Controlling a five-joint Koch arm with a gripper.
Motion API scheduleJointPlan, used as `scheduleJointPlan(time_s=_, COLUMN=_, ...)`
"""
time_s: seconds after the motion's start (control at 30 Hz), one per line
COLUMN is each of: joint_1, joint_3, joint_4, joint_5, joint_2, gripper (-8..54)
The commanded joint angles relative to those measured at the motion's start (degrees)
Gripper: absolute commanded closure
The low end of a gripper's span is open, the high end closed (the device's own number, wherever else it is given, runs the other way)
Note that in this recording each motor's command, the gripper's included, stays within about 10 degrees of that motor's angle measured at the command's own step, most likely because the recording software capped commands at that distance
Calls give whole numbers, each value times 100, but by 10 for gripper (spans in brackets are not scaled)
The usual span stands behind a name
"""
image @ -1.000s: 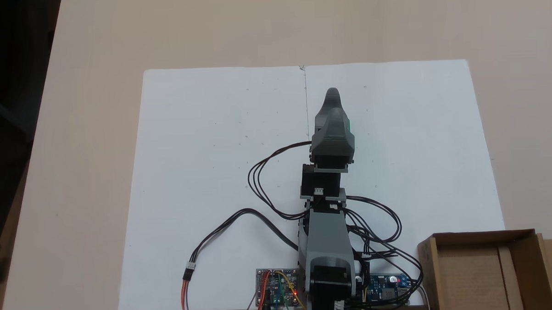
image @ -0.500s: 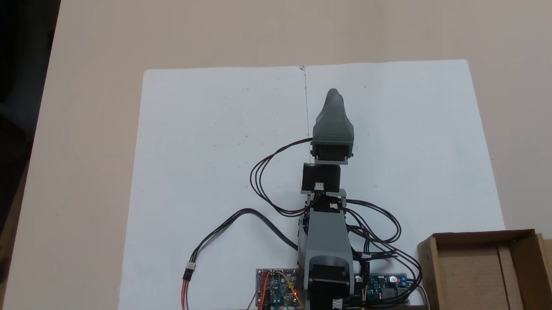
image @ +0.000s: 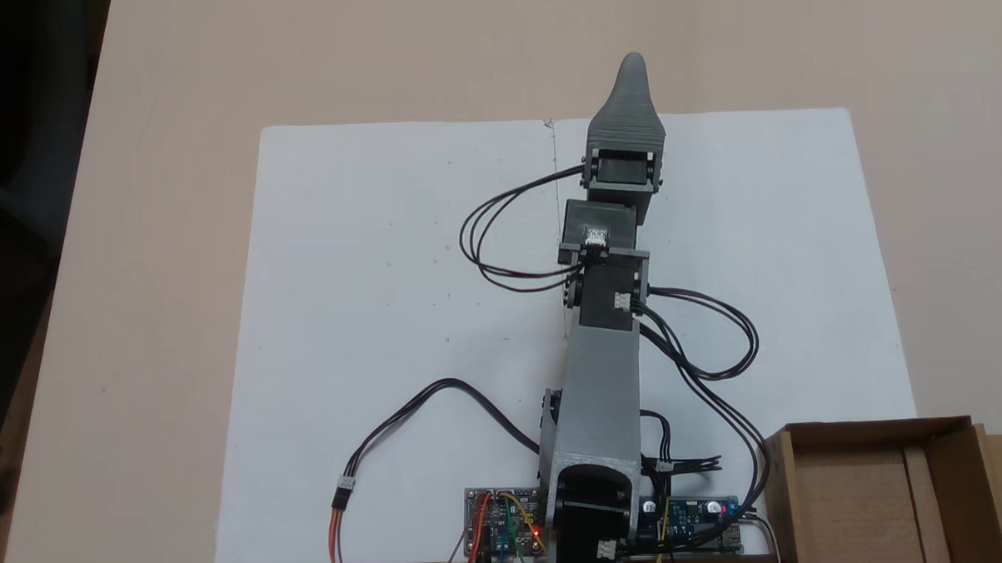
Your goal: Grasp a green dice and put it in the bin.
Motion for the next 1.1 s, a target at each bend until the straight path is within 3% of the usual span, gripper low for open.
scheduleJointPlan(time_s=0.0, joint_1=9, joint_3=-956, joint_4=912, joint_5=88, joint_2=615, gripper=24)
scheduleJointPlan(time_s=0.3, joint_1=-9, joint_3=-2865, joint_4=4006, joint_5=88, joint_2=132, gripper=20)
scheduleJointPlan(time_s=0.7, joint_1=-97, joint_3=-2962, joint_4=7961, joint_5=70, joint_2=-976, gripper=22)
scheduleJointPlan(time_s=1.07, joint_1=-53, joint_3=-3999, joint_4=11037, joint_5=-105, joint_2=-1529, gripper=22)
